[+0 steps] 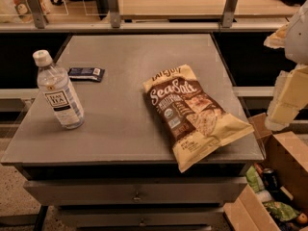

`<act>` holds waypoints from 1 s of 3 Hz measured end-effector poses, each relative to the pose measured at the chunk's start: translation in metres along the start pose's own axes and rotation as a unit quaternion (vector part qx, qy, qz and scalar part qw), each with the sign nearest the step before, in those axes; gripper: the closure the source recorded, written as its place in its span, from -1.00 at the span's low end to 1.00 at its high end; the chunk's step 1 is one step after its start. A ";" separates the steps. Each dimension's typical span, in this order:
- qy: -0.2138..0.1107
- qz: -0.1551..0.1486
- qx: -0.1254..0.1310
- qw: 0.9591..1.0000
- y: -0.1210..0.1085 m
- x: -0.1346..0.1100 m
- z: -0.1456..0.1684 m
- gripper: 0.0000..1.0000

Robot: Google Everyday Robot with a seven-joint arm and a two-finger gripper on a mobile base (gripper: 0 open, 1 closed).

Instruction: Move blue plastic bottle near brown chip bag

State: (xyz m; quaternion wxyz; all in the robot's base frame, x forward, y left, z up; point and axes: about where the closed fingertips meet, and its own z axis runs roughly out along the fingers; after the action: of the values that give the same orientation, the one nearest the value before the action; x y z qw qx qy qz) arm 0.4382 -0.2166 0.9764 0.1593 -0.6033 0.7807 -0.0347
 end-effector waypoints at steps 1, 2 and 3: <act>-0.001 -0.003 0.002 1.000 0.000 -0.003 0.000 -1.00; -0.016 -0.021 -0.003 1.000 -0.002 -0.032 0.011 -1.00; -0.035 -0.047 -0.017 0.998 -0.005 -0.074 0.030 -1.00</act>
Offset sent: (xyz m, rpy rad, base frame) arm 0.0283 0.0713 -0.0155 0.0480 0.0053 0.1111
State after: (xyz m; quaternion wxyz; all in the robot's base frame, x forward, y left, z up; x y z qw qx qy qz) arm 0.4678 -0.1429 0.9647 0.1744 -0.6424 0.7462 -0.0078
